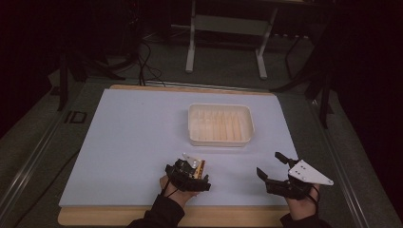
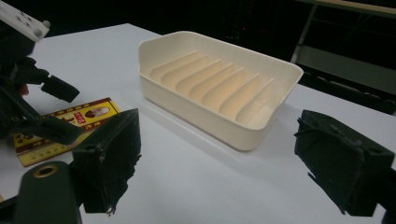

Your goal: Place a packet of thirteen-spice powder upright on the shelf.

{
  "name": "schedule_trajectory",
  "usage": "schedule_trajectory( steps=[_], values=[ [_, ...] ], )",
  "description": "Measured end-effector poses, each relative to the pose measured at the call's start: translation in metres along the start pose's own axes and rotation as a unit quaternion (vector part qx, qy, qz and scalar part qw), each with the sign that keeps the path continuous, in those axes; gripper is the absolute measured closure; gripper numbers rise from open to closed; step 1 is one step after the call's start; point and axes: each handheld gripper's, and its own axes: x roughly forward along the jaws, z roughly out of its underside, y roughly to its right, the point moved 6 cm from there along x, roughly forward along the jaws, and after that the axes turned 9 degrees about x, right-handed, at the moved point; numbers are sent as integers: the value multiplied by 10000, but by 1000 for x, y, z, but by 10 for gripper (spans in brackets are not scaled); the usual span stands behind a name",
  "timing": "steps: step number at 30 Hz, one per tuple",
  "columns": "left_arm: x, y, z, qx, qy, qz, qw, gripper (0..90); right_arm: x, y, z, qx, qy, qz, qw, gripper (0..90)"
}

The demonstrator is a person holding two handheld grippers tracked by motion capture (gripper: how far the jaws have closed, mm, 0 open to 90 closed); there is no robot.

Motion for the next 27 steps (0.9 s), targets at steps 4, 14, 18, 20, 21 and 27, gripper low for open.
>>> schedule_trajectory(
  steps=[4,14,18,20,21,27],
  values=[
    [6,-2,1,-67,-101,26,9999,115,0,-1,0,-3,-1,-4,10000,144],
    [3,0,4,-100,-74,24,9999,317,0,0,0,-2,3,2,10000,144],
    [-3,-3,2,-43,11,22,10000,328,-1,0,0,1,6,9,10000,144],
    [-7,-5,1,43,35,48,10000,329,-1,1,0,8,14,7,10000,144],
    [-9,-5,0,101,75,64,9999,330,0,1,0,12,9,6,10000,144],
    [-24,-7,-6,213,307,304,9988,331,0,0,0,-8,3,10,10000,144]
  ],
)
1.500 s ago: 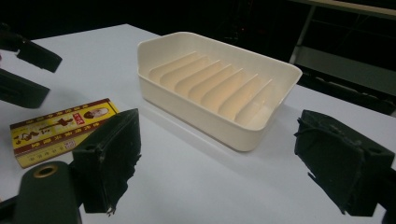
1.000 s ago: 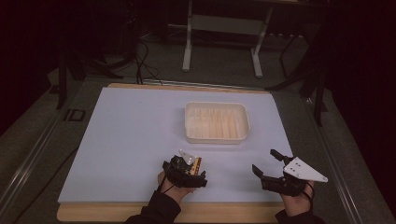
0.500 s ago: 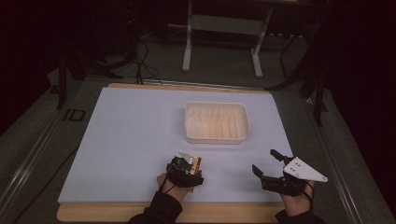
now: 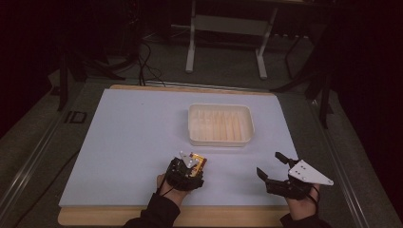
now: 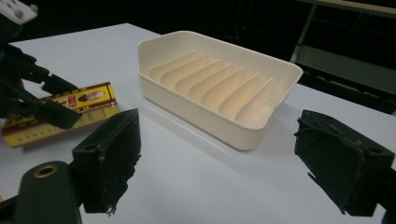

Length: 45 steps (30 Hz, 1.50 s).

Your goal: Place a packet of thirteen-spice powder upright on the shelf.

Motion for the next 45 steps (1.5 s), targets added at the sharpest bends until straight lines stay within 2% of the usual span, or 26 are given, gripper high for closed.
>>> schedule_trajectory(
  steps=[3,4,6,7,9,10,13,15,17,18,19,21,24,28,29,30,32,33,35,36,37,39,41,42,43,45],
  values=[
    [-9,0,-5,36,179,126,9998,332,0,0,0,11,-7,5,10000,144],
    [-12,1,-7,37,263,246,9993,332,0,0,0,19,-5,7,10000,144],
    [-16,2,-10,70,370,271,9989,332,0,0,0,7,-7,5,10000,144],
    [-19,2,-12,99,464,388,9981,332,0,0,0,11,-6,2,10000,144],
    [-20,2,-14,123,518,409,9977,333,0,-1,0,22,8,-15,10000,144],
    [-23,4,-16,227,659,589,9958,332,0,-1,0,29,14,-16,10000,144],
    [-24,4,-18,344,790,692,9939,332,0,-1,-1,87,47,-59,9999,144],
    [-24,5,-18,390,844,667,9934,333,-1,-2,-2,194,75,-164,9996,144],
    [-26,7,-19,488,1055,777,9902,332,-2,-4,-3,270,96,-229,9993,144],
    [-26,7,-19,488,1055,777,9902,333,-2,-5,-3,302,123,-258,9991,144],
    [-28,10,-21,600,1255,852,9866,333,-2,-6,-4,307,160,-241,9991,144],
    [-32,13,-23,651,1446,895,9833,333,-3,-8,-5,161,221,-136,9995,143],
    [-36,14,-27,634,1662,920,9797,333,-4,-13,-8,256,225,-211,9992,139],
    [-41,16,-31,748,2004,1012,9716,333,-6,-19,-14,213,197,-251,9993,144],
    [-41,16,-31,785,2110,1045,9687,333,-6,-20,-15,203,186,-255,9993,144],
    [-41,16,-32,790,2191,1047,9669,332,-6,-22,-16,242,166,-314,9991,144],
    [-41,15,-33,762,2280,1034,9652,332,-7,-25,-19,273,171,-377,9988,144],
    [-40,15,-33,710,2366,1161,9620,332,-7,-27,-20,273,135,-378,9988,144],
    [-38,15,-34,686,2436,1218,9597,332,-8,-32,-24,426,25,-479,9979,144],
    [-37,15,-34,692,2491,1259,9578,332,-8,-34,-28,572,13,-570,9967,144],
    [-37,15,-35,671,2578,1314,9549,332,-8,-36,-31,615,47,-598,9963,144],
    [-37,16,-36,638,2637,1331,9532,332,-10,-39,-38,722,162,-653,9951,144],
    [-37,17,-37,628,2779,1369,9487,333,-11,-41,-46,698,289,-655,9950,144],
    [-37,17,-38,614,2812,1390,9475,333,-11,-43,-50,719,327,-681,9945,144],
    [-38,17,-38,589,2843,1400,9466,333,-12,-45,-53,794,332,-765,9933,144],
    [-39,16,-39,528,2987,1440,9420,333,-12,-50,-59,989,436,-843,9906,134]
  ],
)
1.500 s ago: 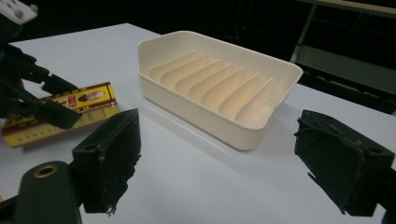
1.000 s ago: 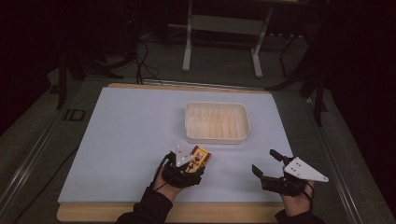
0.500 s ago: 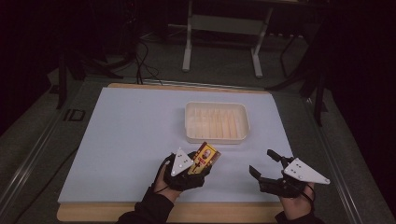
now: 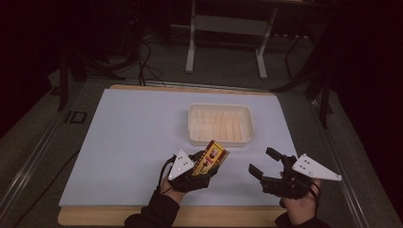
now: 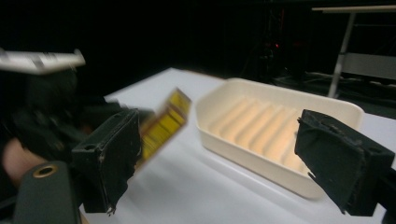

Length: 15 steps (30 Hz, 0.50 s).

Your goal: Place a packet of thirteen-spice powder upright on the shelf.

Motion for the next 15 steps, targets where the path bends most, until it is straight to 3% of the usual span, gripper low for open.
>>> schedule_trajectory(
  steps=[1,6,7,12,15],
  values=[
    [0,0,0,8,56,-3,10000,333,1,-4,-2,64,25,-111,9999,133],
    [-1,3,-3,102,259,-18,9996,333,9,-16,-8,273,115,-179,9994,126],
    [-2,5,-5,150,392,-32,9991,333,16,-24,-10,542,97,-320,9980,128],
    [-4,5,-9,129,586,-45,9982,333,25,-33,-12,642,109,-310,9974,141],
    [-8,4,-16,200,812,-103,9964,333,39,-44,-17,715,172,-320,9968,174]
  ],
)
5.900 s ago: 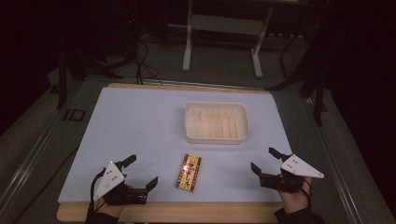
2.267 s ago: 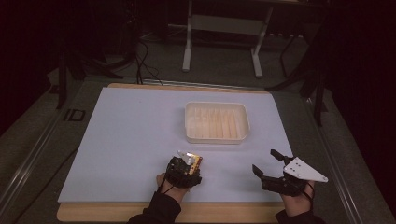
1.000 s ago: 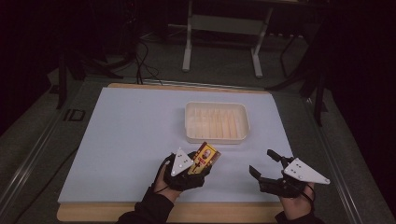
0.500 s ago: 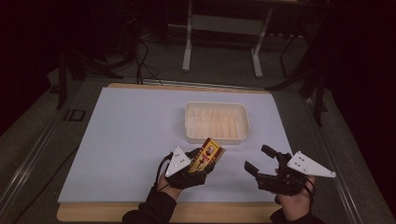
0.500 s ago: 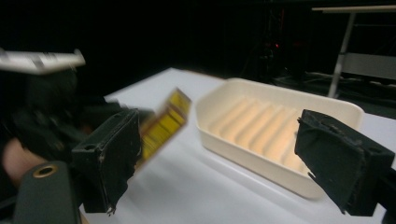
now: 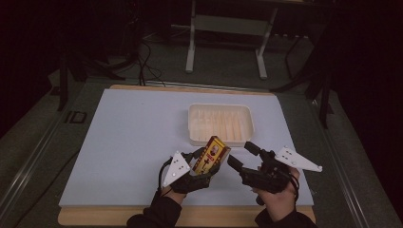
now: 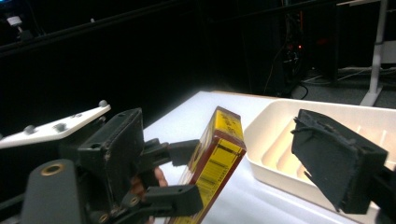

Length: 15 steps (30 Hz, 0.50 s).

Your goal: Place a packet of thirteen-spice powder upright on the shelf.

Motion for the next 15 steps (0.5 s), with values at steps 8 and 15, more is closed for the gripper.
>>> schedule_trajectory(
  steps=[8,15],
  values=[
    [-4,0,-8,-10,429,-30,9991,333,26,-7,2,301,-92,59,9995,274],
    [-7,4,-12,165,665,7,9977,333,44,-10,11,460,-340,108,9983,367]
  ],
)
